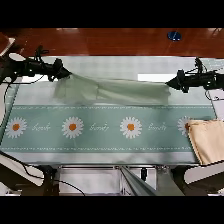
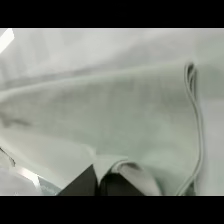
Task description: Fold the shirts.
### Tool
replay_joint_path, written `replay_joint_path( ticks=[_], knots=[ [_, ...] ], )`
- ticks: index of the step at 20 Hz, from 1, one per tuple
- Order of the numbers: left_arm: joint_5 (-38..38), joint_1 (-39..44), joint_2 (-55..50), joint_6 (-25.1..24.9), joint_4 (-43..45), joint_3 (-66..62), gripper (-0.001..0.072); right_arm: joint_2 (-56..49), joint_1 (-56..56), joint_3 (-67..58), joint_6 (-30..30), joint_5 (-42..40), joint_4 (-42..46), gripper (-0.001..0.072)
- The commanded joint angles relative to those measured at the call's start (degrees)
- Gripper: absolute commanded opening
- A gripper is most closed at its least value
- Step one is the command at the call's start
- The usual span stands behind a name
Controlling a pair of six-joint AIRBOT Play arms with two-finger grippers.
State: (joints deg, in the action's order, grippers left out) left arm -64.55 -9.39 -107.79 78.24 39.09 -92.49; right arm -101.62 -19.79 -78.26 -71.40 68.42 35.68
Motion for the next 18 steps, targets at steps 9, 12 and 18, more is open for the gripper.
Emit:
replay_joint_path(
  ticks=[9,12,18],
  knots=[
    [-15.87,-10.29,5.55,4.02,22.36,-5.35,0.0508,1.09,-10.19,-6.80,-6.51,5.51,13.40,0.0412],
    [-4.17,-10.14,18.45,-1.75,15.23,11.54,0.0508,2.14,-9.73,-0.11,-7.34,1.55,14.27,0.0412],
    [8.46,-0.13,35.80,-9.66,4.81,37.03,0.0508,-1.84,-2.43,4.00,-4.26,-3.23,5.16,0.0417]
  ],
)
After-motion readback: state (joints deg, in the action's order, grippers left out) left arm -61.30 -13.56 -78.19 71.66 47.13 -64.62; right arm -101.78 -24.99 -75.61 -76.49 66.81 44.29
